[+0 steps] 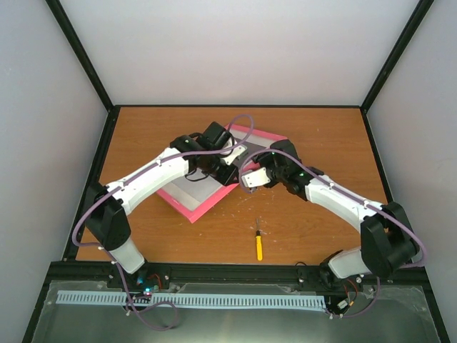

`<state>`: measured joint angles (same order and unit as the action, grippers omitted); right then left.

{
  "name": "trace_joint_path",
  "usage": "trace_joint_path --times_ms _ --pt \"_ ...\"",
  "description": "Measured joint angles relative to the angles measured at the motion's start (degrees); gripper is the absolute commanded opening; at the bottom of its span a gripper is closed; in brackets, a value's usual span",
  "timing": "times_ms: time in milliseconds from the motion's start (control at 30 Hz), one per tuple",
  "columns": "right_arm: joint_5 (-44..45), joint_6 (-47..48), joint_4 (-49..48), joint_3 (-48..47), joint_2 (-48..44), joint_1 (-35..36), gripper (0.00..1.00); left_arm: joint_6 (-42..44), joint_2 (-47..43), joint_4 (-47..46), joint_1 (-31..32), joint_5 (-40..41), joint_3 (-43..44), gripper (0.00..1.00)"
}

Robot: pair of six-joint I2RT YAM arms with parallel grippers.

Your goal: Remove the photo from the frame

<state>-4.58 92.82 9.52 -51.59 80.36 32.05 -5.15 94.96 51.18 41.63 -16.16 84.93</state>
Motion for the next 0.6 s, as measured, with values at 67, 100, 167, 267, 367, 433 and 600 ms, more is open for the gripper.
trace_joint_path --times_ms 67,100,167,267,367,433,600 --pt "0.37 1.77 -0.61 -0.46 0.81 0.28 0.61 0.22 -0.37 0.09 0.0 -0.48 0.0 0.01" --pt "0.57 2.62 -0.94 -0.66 1.16 0.44 0.59 0.39 -0.52 0.15 0.0 -0.76 0.0 0.01" --pt "1.07 4.59 -1.64 -0.96 1.68 0.61 0.54 0.76 -0.74 0.59 0.0 -1.09 0.0 0.01" --pt "1.38 6.97 -2.23 -1.84 2.36 0.92 0.42 1.27 -1.07 1.36 0.0 -1.6 0.0 0.01" --pt "1.6 8.44 -2.34 -3.02 2.75 1.31 0.27 1.6 -1.49 1.95 -0.07 -1.68 0.0 0.01" --pt "1.6 8.74 -1.77 -3.76 2.82 1.53 0.19 1.64 -2.05 2.19 -0.13 -1.64 0.0 0.01" --pt "1.14 7.58 -0.63 -5.99 2.84 1.79 0.09 1.42 -4.02 2.43 -0.22 0.46 0.26 0.55"
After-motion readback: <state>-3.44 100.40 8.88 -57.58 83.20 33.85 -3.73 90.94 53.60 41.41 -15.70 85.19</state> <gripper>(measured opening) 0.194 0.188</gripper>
